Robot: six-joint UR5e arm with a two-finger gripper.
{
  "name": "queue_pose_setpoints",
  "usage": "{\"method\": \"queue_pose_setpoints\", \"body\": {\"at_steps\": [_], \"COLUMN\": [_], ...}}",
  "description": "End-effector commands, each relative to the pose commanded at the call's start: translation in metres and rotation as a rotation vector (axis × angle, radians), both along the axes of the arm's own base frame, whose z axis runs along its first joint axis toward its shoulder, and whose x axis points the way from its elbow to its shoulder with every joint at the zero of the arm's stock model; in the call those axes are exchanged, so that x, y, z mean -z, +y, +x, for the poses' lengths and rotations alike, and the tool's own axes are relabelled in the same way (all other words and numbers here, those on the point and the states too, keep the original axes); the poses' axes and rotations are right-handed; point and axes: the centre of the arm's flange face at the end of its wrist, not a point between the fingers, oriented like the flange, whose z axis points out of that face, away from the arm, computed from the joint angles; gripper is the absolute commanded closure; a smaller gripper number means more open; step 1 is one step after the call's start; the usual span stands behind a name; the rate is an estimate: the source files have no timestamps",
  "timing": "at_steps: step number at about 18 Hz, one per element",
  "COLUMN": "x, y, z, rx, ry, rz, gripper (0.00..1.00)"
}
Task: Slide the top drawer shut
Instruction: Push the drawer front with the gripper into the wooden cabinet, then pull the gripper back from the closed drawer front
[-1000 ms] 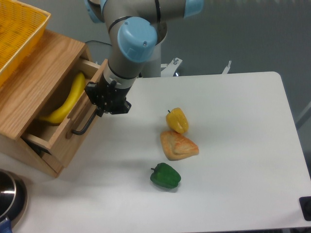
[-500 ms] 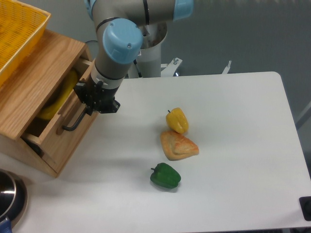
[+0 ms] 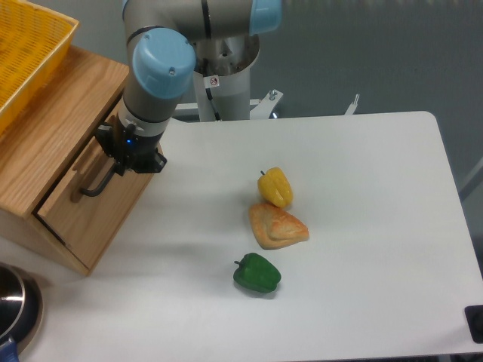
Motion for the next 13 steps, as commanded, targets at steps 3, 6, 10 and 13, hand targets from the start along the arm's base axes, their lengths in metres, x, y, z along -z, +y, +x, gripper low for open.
{"method": "queue_pose_setpoints", "body": {"at_steps": [3,6,10,13], "x": [0.000,-0.001,0.000,0.004], "y": [0.001,0.001,-0.001,-0.012], "z": [0.001,0.000,-0.020,-0.059], "rx": [0.001,0.002,-0.016,-0.019], "ry": [-0.001,0.001,0.012,0.053], "rz": [0.001,0.001,0.012,0.007], "gripper": [1.00,1.00,0.64,0.47]}}
